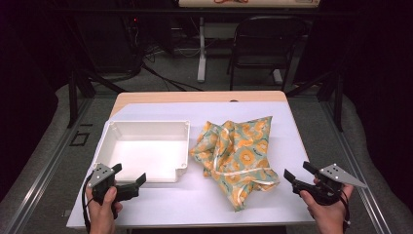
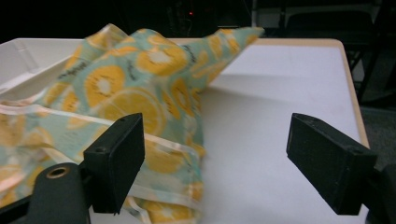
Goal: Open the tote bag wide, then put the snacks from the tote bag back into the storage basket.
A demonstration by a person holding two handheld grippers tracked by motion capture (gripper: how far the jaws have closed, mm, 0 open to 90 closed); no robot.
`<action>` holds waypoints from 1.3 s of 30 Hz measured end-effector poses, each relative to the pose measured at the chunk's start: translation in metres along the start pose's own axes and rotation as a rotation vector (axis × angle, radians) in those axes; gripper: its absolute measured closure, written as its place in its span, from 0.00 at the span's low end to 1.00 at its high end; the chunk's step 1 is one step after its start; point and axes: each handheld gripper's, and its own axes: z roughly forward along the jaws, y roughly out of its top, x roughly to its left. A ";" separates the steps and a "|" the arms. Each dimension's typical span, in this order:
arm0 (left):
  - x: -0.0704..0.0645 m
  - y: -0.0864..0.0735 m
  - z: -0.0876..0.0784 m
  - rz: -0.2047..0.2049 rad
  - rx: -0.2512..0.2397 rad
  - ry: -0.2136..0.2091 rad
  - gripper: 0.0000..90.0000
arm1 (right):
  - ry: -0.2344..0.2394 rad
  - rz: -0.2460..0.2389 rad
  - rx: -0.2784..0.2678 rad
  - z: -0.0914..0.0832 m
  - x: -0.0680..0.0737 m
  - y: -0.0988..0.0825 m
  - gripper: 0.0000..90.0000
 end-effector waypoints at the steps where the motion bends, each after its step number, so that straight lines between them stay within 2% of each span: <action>1: -0.001 0.000 0.000 0.004 0.002 -0.003 0.00 | 0.006 -0.020 0.000 0.001 0.005 0.003 0.20; 3: -0.002 0.000 0.001 0.022 0.013 -0.021 0.00 | 0.024 -0.051 -0.002 0.004 0.017 0.008 0.20; 4: -0.002 0.000 0.001 0.022 0.013 -0.021 0.00 | 0.024 -0.051 -0.002 0.004 0.017 0.008 0.20; 5: -0.004 0.001 0.001 0.031 0.013 -0.022 0.00 | 0.055 -0.080 0.004 0.009 0.031 0.013 0.17; 6: -0.004 0.001 0.001 0.030 0.016 -0.025 0.00 | 0.067 -0.093 0.007 0.012 0.038 0.015 0.17; 7: -0.004 0.001 0.001 0.030 0.016 -0.025 0.00 | 0.067 -0.093 0.007 0.012 0.038 0.015 0.17; 8: -0.005 0.000 0.003 0.029 0.023 -0.024 0.00 | 0.101 -0.105 0.005 0.016 0.052 0.019 0.15; 9: -0.005 0.000 0.003 0.030 0.028 -0.026 0.00 | 0.121 -0.112 0.002 0.018 0.058 0.021 0.14; 10: -0.005 0.000 0.003 0.030 0.028 -0.026 0.00 | 0.121 -0.112 0.002 0.018 0.058 0.021 0.14; 11: -0.005 0.000 0.005 0.030 0.031 -0.029 0.00 | 0.154 -0.141 0.011 0.024 0.072 0.024 0.11; 12: -0.005 0.000 0.005 0.029 0.042 -0.030 0.00 | 0.173 -0.153 0.022 0.028 0.078 0.025 0.09; 15: -0.006 0.000 0.007 0.025 0.045 -0.039 0.00 | 0.237 -0.163 0.053 0.040 0.096 0.026 0.04; 16: -0.006 0.000 0.007 0.025 0.045 -0.039 0.00 | 0.237 -0.163 0.053 0.040 0.096 0.026 0.04; 17: -0.007 0.000 0.007 0.032 0.044 -0.038 0.00 | 0.255 -0.170 0.063 0.044 0.102 0.027 0.01; 18: -0.009 0.001 0.008 0.040 0.043 -0.043 0.00 | 0.275 -0.199 0.080 0.051 0.114 0.029 0.00; 19: -0.009 0.001 0.008 0.040 0.043 -0.043 0.00 | 0.275 -0.199 0.080 0.051 0.114 0.029 0.00; 20: -0.010 0.002 0.008 0.040 0.042 -0.043 0.00 | 0.293 -0.225 0.098 0.059 0.125 0.030 0.00; 22: -0.012 0.004 0.008 0.047 0.036 -0.046 0.00 | 0.291 -0.240 0.109 0.063 0.130 0.029 0.00; 23: -0.013 0.005 0.010 0.052 0.035 -0.047 0.00 | 0.269 -0.267 0.134 0.071 0.137 0.025 0.00; 24: -0.013 0.005 0.010 0.052 0.035 -0.047 0.00 | 0.269 -0.267 0.134 0.071 0.137 0.025 0.00; 25: -0.015 0.004 0.011 0.054 0.041 -0.054 0.00 | 0.229 -0.290 0.167 0.078 0.142 0.019 0.00; 26: -0.015 0.003 0.012 0.056 0.048 -0.056 0.00 | 0.214 -0.303 0.179 0.081 0.143 0.015 0.00; 29: -0.018 0.002 0.013 0.064 0.058 -0.055 0.00 | 0.194 -0.303 0.220 0.087 0.145 0.002 0.00; 30: -0.019 0.003 0.013 0.073 0.058 -0.054 0.00 | 0.168 -0.316 0.217 0.088 0.147 -0.003 0.00; 32: -0.022 0.004 0.013 0.076 0.055 -0.057 0.00 | 0.155 -0.327 0.228 0.089 0.150 -0.009 0.00; 36: -0.028 0.004 0.017 0.092 0.061 -0.065 0.00 | 0.075 -0.408 0.241 0.091 0.162 -0.018 0.00; 37: -0.028 0.004 0.017 0.092 0.061 -0.065 0.00 | 0.075 -0.408 0.241 0.091 0.162 -0.018 0.00; 38: -0.031 0.004 0.020 0.092 0.068 -0.072 0.00 | 0.018 -0.443 0.248 0.096 0.166 -0.023 0.01; 39: -0.031 0.004 0.020 0.092 0.068 -0.072 0.00 | 0.018 -0.443 0.248 0.096 0.166 -0.023 0.01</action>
